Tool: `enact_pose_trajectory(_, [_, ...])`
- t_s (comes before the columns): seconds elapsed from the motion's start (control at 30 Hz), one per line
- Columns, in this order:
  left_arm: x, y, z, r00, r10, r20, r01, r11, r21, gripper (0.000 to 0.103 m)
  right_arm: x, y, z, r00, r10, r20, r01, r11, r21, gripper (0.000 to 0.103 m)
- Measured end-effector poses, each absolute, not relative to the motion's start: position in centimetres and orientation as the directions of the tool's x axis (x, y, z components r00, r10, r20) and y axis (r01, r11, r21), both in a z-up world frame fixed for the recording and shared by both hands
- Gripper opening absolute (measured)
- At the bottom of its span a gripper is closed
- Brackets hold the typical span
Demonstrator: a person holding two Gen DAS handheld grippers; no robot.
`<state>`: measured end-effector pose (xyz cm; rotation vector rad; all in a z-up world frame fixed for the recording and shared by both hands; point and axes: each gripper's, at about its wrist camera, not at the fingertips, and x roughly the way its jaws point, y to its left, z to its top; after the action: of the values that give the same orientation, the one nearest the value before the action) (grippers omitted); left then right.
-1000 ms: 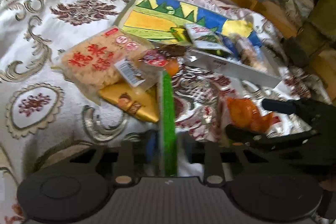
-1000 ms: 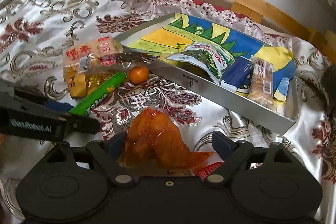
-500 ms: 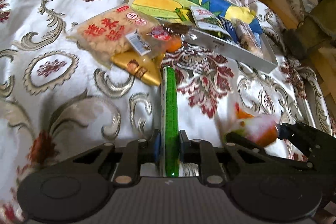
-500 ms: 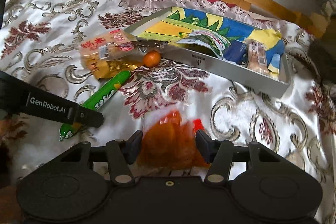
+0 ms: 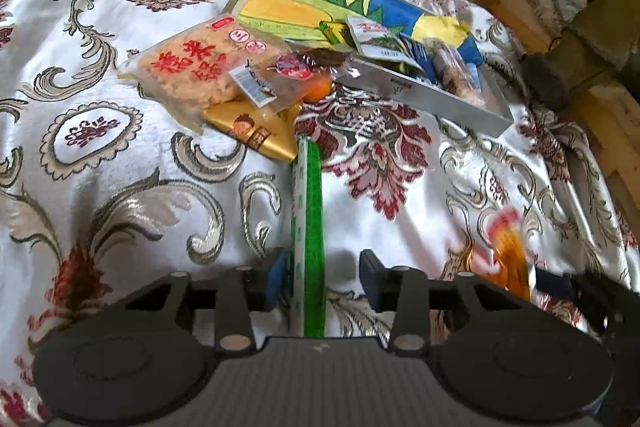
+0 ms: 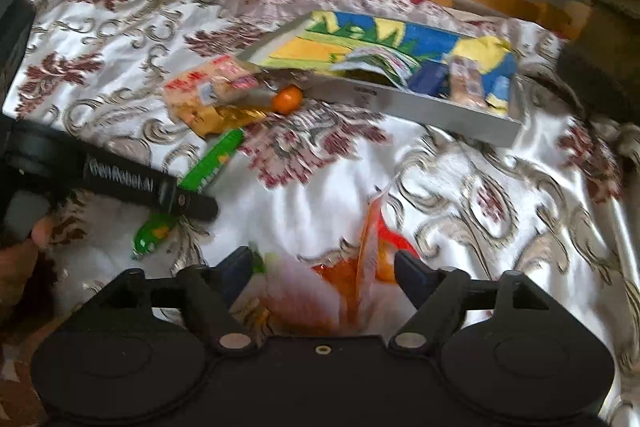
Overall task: Organize snacks
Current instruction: 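Lift the orange chip bag with the right tool while the left tool lifts the green stick toward the tray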
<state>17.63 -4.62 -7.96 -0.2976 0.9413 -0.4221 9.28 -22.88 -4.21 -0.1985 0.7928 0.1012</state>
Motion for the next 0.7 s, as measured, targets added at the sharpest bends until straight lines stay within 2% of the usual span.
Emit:
enact_pose_trajectory(0.13, [17.9,-4.6,-8.1,0.533,-0.465,-0.707,0.211,0.882,-0.421,0.048,8.8,-23.6,-4.6,0.682,-0.003,-0.732,-0.098,0.991,-0.096,0.085])
enact_pose_trajectory(0.33, [17.9,-5.2,-8.3,0.557,-0.403,-0.727,0.209,0.914,-0.347,0.034,7.8,-23.9,-5.0,0.645,0.011,-0.764,-0.054,0.998,-0.032,0.084])
enact_pose_trajectory(0.43, [17.8,-5.2,-8.3,0.563,-0.39,-0.729,0.208,0.92,-0.331,0.025,7.8,-23.5,-5.1,0.643,0.014,-0.766,-0.07,0.997,-0.04,0.074])
enact_pose_trajectory(0.5, [17.7,-5.2,-8.4,0.565,-0.384,-0.73,0.205,0.923,-0.327,0.021,7.7,-23.4,-5.3,0.635,0.017,-0.773,-0.079,0.996,-0.043,0.061])
enact_pose_trajectory(0.7, [17.2,-5.6,-8.2,0.574,-0.367,-0.732,0.222,0.93,-0.292,0.019,7.6,-22.9,-5.5,0.662,0.019,-0.749,-0.087,0.995,-0.052,0.057])
